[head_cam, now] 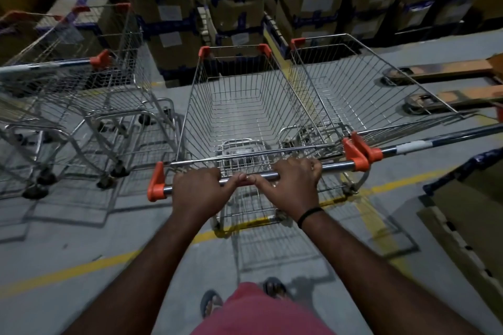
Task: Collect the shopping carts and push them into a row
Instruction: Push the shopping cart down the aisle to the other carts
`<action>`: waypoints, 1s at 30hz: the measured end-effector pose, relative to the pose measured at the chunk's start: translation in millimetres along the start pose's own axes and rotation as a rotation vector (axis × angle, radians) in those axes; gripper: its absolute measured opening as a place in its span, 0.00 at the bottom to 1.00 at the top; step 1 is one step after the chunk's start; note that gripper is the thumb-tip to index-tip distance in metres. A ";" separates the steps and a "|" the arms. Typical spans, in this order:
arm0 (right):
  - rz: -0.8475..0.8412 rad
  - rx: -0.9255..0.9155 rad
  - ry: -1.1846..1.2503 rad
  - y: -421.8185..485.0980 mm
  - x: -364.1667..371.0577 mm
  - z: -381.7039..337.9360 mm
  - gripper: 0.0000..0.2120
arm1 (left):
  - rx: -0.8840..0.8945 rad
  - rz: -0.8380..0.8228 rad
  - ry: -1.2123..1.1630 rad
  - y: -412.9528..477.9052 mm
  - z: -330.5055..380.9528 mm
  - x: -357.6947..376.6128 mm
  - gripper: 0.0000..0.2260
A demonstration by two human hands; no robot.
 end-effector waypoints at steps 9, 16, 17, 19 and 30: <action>0.038 -0.016 0.018 -3.6 -1.4 4.9 0.34 | -0.047 0.017 -0.011 -7.2 5.5 -0.7 0.35; 0.027 -0.012 0.028 -3.2 -1.5 4.6 0.35 | -0.108 0.037 -0.056 -8.2 5.8 -1.3 0.32; 0.017 -0.007 0.032 -2.9 -1.0 4.8 0.35 | -0.115 0.036 -0.067 -8.2 5.7 -1.6 0.32; 0.004 0.005 0.050 -2.6 -1.2 4.3 0.34 | -0.130 0.045 -0.116 -8.9 5.6 -2.5 0.31; -0.100 -0.142 0.866 -14.6 -3.1 -84.1 0.14 | -0.351 0.244 -0.886 -56.3 -21.4 -28.9 0.13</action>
Point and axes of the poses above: each hand's wrist, its own y-axis towards the middle knuckle, its own x-axis out of the palm, z = x × y, the point moved 5 cm from there along y, towards the middle knuckle, and after that the axes turned 1 degree about y, right-handed, at the moved point
